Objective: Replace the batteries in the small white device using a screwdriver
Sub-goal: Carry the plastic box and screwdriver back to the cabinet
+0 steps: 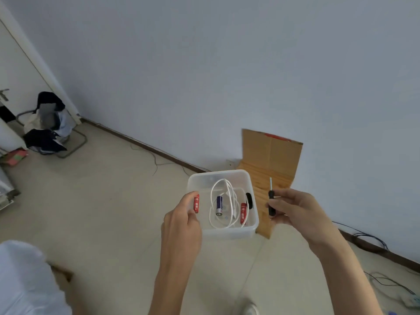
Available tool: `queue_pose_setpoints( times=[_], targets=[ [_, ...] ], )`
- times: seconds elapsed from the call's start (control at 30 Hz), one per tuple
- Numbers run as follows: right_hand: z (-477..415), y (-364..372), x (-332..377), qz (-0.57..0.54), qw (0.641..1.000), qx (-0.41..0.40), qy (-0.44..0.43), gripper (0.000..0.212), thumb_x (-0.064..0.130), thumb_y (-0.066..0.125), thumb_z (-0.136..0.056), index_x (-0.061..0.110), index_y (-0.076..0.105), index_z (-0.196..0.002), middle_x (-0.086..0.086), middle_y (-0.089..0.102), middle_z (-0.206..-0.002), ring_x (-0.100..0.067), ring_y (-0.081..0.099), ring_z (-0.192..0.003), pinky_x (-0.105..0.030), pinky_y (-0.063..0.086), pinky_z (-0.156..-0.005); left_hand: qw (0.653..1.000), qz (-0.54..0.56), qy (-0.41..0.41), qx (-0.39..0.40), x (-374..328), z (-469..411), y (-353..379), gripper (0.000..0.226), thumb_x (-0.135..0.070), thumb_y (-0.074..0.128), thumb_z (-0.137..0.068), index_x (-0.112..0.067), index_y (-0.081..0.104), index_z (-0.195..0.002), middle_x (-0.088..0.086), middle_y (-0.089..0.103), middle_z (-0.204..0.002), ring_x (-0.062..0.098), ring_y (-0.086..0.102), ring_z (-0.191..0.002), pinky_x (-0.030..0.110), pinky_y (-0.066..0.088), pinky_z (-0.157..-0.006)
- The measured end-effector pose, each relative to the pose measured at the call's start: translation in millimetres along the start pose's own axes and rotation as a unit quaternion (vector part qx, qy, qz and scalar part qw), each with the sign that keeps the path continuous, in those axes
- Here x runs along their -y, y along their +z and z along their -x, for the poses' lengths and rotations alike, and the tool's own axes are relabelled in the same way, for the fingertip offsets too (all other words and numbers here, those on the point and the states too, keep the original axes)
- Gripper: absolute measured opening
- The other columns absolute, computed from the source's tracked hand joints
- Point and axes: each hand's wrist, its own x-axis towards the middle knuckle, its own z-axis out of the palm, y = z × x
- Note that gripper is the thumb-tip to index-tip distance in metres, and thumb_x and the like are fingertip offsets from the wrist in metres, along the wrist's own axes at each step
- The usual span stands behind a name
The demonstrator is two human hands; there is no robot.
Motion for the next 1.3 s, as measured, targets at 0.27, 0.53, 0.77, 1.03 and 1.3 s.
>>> queue_pose_setpoints(
  times=[0.27,0.53,0.77,1.03,1.3],
  targets=[
    [-147,27,55,-0.003,0.999,-0.030,-0.012,0.016,0.005,0.070,-0.098,0.009,0.075,-0.113,-0.015,0.079,-0.090,-0.020,0.074,-0.073,-0.031,0.065,-0.072,0.999,0.001,0.032,0.006,-25,-168,26,0.055,-0.009,0.043,-0.100,-0.050,0.056,-0.134,-0.011,0.070,-0.106,0.021,0.073,-0.091,0.048,0.059,-0.087],
    [-264,40,59,-0.003,0.996,-0.086,0.030,0.015,0.004,0.071,-0.098,0.012,0.074,-0.110,-0.013,0.079,-0.086,-0.027,0.076,-0.074,-0.034,0.066,-0.076,0.994,-0.002,0.088,0.059,-22,-318,92,0.052,-0.006,0.046,-0.103,-0.044,0.060,-0.136,-0.009,0.073,-0.112,0.022,0.066,-0.102,0.047,0.055,-0.092],
    [-393,60,17,0.022,0.976,-0.195,0.091,0.025,0.007,0.070,-0.097,0.015,0.071,-0.120,-0.007,0.079,-0.083,-0.028,0.078,-0.073,-0.041,0.066,-0.080,0.977,-0.018,0.149,0.154,-8,-472,191,0.050,-0.004,0.051,-0.102,-0.037,0.064,-0.138,-0.010,0.075,-0.116,0.018,0.066,-0.110,0.030,0.047,-0.090],
    [-507,60,-104,0.082,0.945,-0.263,0.178,0.024,0.009,0.068,-0.092,0.023,0.072,-0.112,-0.004,0.073,-0.092,-0.024,0.076,-0.063,-0.054,0.065,-0.068,0.952,-0.052,0.176,0.246,51,-574,337,0.047,-0.006,0.048,-0.106,-0.034,0.061,-0.141,-0.002,0.070,-0.110,0.020,0.061,-0.106,0.036,0.048,-0.095],
    [-604,27,-257,0.161,0.919,-0.265,0.242,0.031,0.013,0.065,-0.097,0.021,0.066,-0.127,0.005,0.070,-0.098,-0.013,0.074,-0.063,-0.017,0.051,-0.049,0.938,-0.065,0.159,0.300,152,-597,474,0.044,-0.016,0.045,-0.111,-0.038,0.052,-0.148,-0.010,0.060,-0.120,-0.015,0.046,-0.104,0.019,0.036,-0.097]
  ],
)
